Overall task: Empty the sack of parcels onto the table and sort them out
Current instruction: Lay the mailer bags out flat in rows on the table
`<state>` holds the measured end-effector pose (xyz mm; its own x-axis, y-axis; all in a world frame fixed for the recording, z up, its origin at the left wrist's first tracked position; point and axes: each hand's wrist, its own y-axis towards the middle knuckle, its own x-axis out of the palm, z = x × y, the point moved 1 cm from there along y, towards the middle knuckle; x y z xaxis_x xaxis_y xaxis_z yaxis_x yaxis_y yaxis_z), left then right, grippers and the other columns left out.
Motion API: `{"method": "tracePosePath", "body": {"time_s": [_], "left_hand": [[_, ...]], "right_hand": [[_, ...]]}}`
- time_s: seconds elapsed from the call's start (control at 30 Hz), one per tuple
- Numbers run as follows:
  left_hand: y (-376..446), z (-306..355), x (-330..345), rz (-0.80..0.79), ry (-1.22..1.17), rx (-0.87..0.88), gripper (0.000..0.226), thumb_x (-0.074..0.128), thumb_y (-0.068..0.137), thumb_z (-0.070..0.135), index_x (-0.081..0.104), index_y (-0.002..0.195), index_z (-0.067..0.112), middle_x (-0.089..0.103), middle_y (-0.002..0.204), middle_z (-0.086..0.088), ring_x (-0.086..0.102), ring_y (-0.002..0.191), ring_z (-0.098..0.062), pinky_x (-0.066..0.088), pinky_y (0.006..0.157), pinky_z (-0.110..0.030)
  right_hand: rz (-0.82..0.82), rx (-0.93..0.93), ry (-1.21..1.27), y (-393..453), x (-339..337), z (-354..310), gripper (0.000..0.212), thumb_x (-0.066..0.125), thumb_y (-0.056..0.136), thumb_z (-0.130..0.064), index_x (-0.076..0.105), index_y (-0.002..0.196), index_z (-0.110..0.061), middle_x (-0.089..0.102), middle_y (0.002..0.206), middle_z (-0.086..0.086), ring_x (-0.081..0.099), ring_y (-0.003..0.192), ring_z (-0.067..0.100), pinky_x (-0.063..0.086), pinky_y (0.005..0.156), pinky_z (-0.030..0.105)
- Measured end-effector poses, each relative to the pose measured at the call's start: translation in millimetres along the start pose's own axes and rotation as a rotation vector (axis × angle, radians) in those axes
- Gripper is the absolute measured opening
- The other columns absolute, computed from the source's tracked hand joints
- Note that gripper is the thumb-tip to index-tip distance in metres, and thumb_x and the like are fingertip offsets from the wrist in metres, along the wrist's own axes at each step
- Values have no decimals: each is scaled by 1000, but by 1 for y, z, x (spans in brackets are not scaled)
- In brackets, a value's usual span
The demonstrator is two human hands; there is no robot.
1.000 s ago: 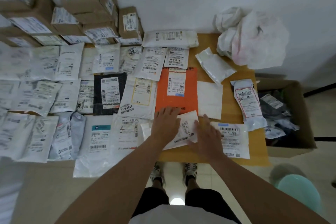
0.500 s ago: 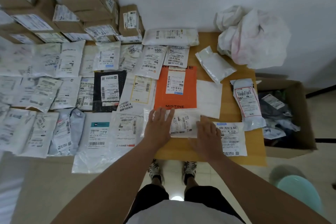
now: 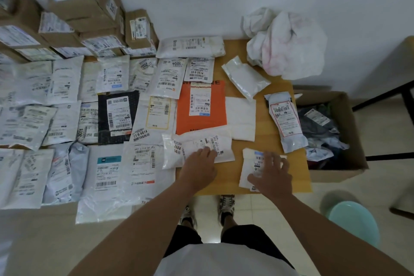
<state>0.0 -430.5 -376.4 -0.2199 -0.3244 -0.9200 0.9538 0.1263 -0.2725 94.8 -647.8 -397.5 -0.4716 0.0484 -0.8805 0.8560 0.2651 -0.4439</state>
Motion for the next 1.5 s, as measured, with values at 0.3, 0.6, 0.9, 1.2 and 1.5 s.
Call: {"method": "tracePosePath", "body": {"time_s": [0.3,0.6,0.9,1.2,1.5], "left_hand": [[13,55,12,-389,-873,-273,2,61,88,13,60,88,14,69,89,-9,57,72,-6,45,65,-17],[-35,-7,14,-380,-772,-620,24,62,86,8,47,71,19,53,67,2,52,60,-8,43,50,-12],[-65,-34,-1,-234,-494,-777,29,60,90,29,55,108,6,67,100,-9,64,92,-25,49,71,-33],[-65,-22,-3,-210,-497,-755,24,59,90,33,55,99,12,65,90,-5,61,80,-19,41,59,-27],[-28,-9,-23,-143,-406,-570,25,49,91,38,55,97,15,64,91,-3,61,83,-21,51,72,-32]], "right_hand": [[-35,-74,213,-27,15,17,110,80,62,-65,29,146,-16,22,149,8,15,137,33,41,102,53],[-47,-238,343,-45,48,-36,100,79,68,-58,31,142,-11,33,138,11,27,129,26,36,105,48],[-140,-336,329,-54,61,-96,99,71,76,-60,22,149,-14,24,150,12,32,135,31,45,101,48],[-5,-363,172,-61,64,-115,109,37,73,-88,34,145,-6,43,140,18,48,121,36,46,96,47],[202,-304,68,-25,15,-66,72,77,70,-31,44,131,-9,55,129,21,56,110,44,48,86,53]]}}
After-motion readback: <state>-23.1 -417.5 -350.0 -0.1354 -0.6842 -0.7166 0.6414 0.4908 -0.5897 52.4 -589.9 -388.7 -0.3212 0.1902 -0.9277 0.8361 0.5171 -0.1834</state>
